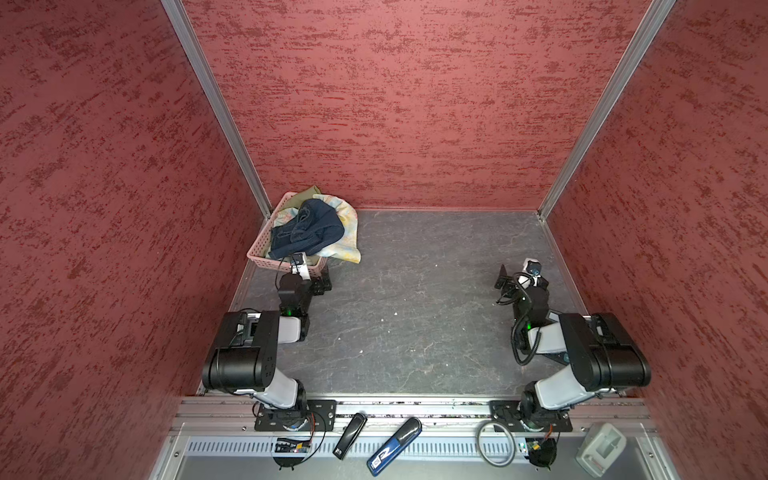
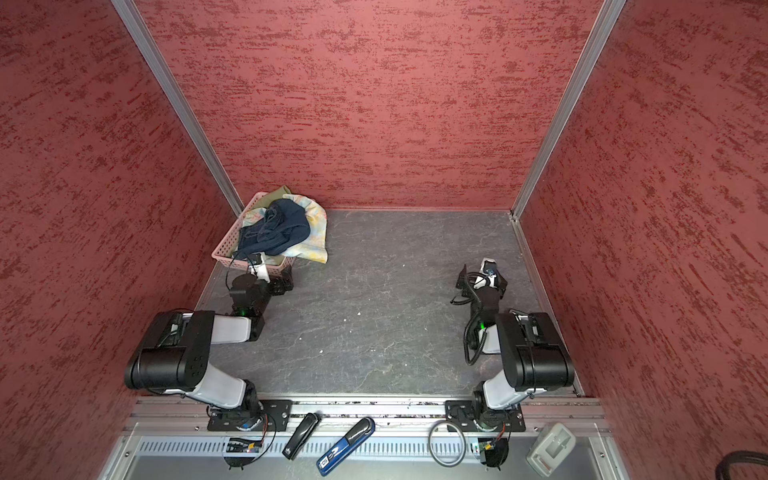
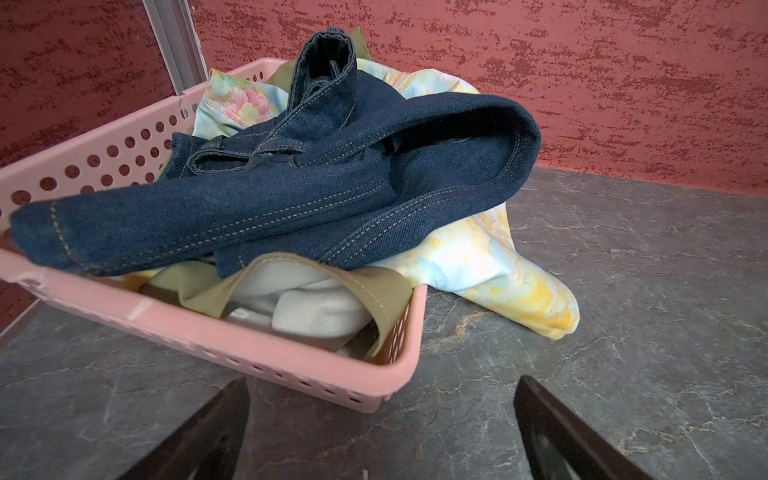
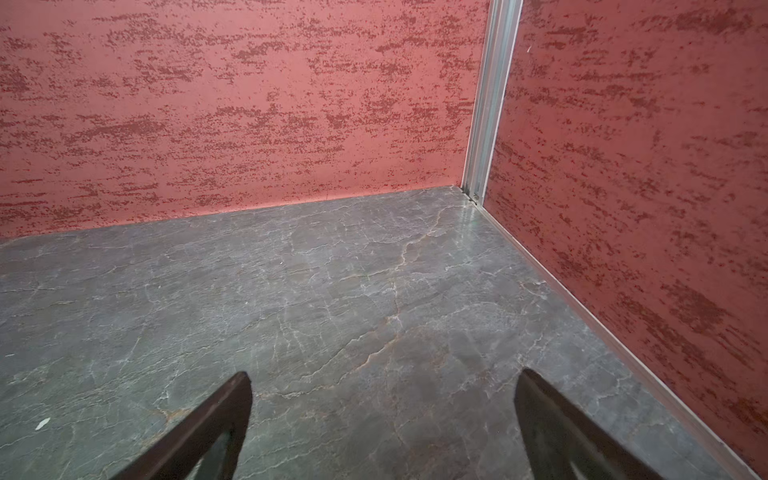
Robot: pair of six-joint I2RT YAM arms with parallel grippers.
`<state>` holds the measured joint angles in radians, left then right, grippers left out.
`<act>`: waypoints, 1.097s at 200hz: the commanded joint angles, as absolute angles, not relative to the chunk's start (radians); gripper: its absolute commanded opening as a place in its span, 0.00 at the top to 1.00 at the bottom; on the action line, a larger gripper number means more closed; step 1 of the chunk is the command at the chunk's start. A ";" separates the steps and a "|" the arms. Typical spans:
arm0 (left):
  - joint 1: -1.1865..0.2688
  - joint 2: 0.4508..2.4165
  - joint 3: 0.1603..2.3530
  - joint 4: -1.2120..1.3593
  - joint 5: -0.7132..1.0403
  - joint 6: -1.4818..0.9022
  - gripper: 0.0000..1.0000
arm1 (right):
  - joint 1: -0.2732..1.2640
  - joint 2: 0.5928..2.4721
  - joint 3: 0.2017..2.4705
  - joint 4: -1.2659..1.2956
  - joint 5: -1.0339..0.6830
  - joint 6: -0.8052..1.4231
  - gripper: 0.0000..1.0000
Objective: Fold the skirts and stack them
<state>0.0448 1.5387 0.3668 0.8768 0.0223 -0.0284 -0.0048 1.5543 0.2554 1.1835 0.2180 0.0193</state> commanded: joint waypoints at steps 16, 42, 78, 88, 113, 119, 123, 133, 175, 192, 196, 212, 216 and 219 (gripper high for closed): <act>0.048 1.533 0.374 0.899 0.033 -0.016 0.01 | -0.010 1.553 0.267 1.198 0.204 0.029 0.01; 0.039 1.535 0.380 0.893 0.017 -0.012 0.01 | -0.011 1.553 0.266 1.198 0.204 0.029 0.01; 0.038 1.535 0.378 0.893 0.018 -0.012 0.00 | -0.015 1.555 0.276 1.180 0.195 0.035 0.01; 0.039 1.535 0.379 0.893 0.018 -0.011 0.01 | -0.019 1.553 0.275 1.180 0.193 0.037 0.01; 0.038 1.535 0.380 0.893 0.019 -0.011 0.01 | -0.019 1.552 0.274 1.181 0.191 0.037 0.01; 0.039 1.534 0.379 0.893 0.018 -0.011 0.00 | -0.018 1.553 0.273 1.181 0.191 0.036 0.01; 0.039 1.535 0.379 0.893 0.018 -0.012 0.00 | -0.019 1.552 0.274 1.182 0.191 0.037 0.01; 0.038 1.535 0.379 0.893 0.018 -0.011 0.00 | -0.019 1.553 0.274 1.181 0.192 0.038 0.01; 0.036 1.534 0.379 0.891 0.012 -0.010 0.01 | -0.020 1.553 0.272 1.186 0.192 0.036 0.01; 0.037 1.534 0.378 0.891 0.011 -0.009 0.01 | -0.019 1.552 0.272 1.186 0.193 0.035 0.01; 0.037 1.534 0.379 0.891 0.011 -0.009 0.01 | -0.019 1.552 0.272 1.185 0.192 0.037 0.01; 0.036 1.534 0.379 0.891 0.011 -0.009 0.00 | -0.019 1.553 0.272 1.186 0.193 0.036 0.01; 0.036 1.535 0.379 0.891 0.010 -0.010 0.00 | -0.019 1.554 0.272 1.185 0.192 0.036 0.01; 0.035 1.534 0.379 0.891 0.011 -0.009 0.00 | -0.019 1.553 0.273 1.186 0.192 0.036 0.01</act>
<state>0.0391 1.5387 0.3668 0.8764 0.0193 -0.0265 -0.0151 1.5543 0.2554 1.1786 0.2050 0.0269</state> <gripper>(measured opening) 0.995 0.989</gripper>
